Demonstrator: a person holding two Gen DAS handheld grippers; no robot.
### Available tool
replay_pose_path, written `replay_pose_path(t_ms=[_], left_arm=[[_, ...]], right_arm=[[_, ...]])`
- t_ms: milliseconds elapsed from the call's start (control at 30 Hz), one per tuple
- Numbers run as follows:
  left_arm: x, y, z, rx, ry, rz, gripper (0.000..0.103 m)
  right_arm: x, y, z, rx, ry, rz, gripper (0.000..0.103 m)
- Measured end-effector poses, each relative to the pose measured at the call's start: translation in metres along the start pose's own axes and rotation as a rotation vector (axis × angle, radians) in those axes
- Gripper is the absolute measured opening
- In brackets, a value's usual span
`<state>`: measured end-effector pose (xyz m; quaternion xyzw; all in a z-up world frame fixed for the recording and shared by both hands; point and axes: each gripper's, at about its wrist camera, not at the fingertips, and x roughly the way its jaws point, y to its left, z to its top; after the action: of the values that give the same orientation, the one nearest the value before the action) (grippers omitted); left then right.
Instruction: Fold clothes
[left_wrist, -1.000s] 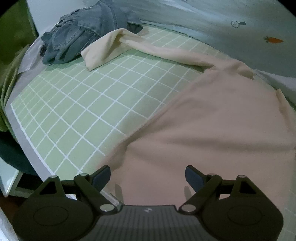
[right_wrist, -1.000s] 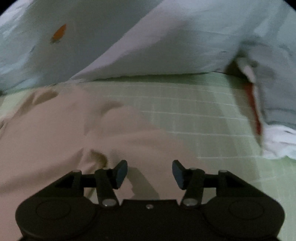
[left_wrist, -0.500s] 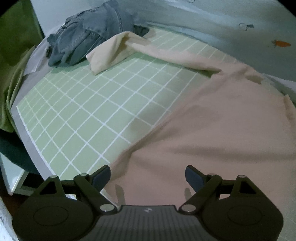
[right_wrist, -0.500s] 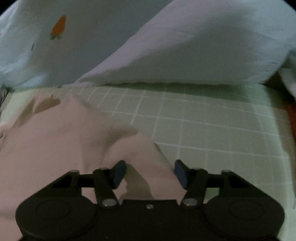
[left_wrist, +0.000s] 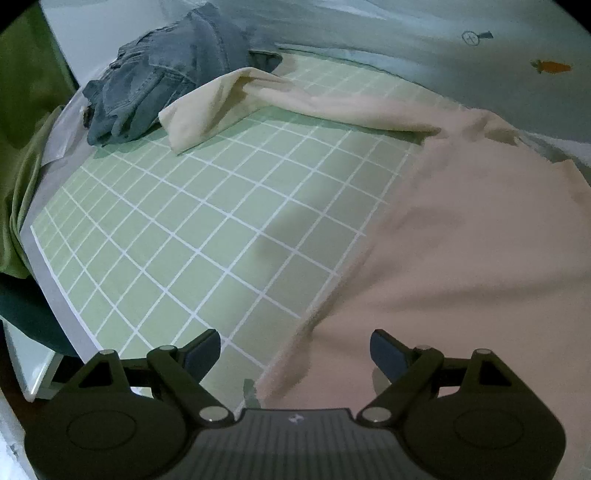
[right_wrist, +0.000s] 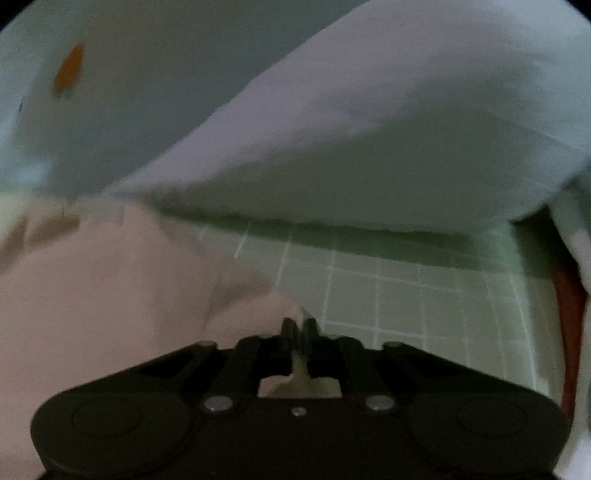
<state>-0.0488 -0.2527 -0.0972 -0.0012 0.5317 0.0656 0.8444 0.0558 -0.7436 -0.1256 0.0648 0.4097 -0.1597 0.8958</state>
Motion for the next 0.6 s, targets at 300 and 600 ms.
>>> replay_pose_path(t_ms=[300, 600], left_arm=[[0.016, 0.028, -0.004, -0.04, 0.02, -0.11, 0.088], [0.032, 0.035, -0.001, 0.058, 0.092, -0.283, 0.073]], right_arm=[[-0.119, 0.037, -0.117, 0.204, 0.074, 0.099, 0.051], [-0.198, 0.074, -0.21, 0.3, 0.189, 0.057, 0.057]])
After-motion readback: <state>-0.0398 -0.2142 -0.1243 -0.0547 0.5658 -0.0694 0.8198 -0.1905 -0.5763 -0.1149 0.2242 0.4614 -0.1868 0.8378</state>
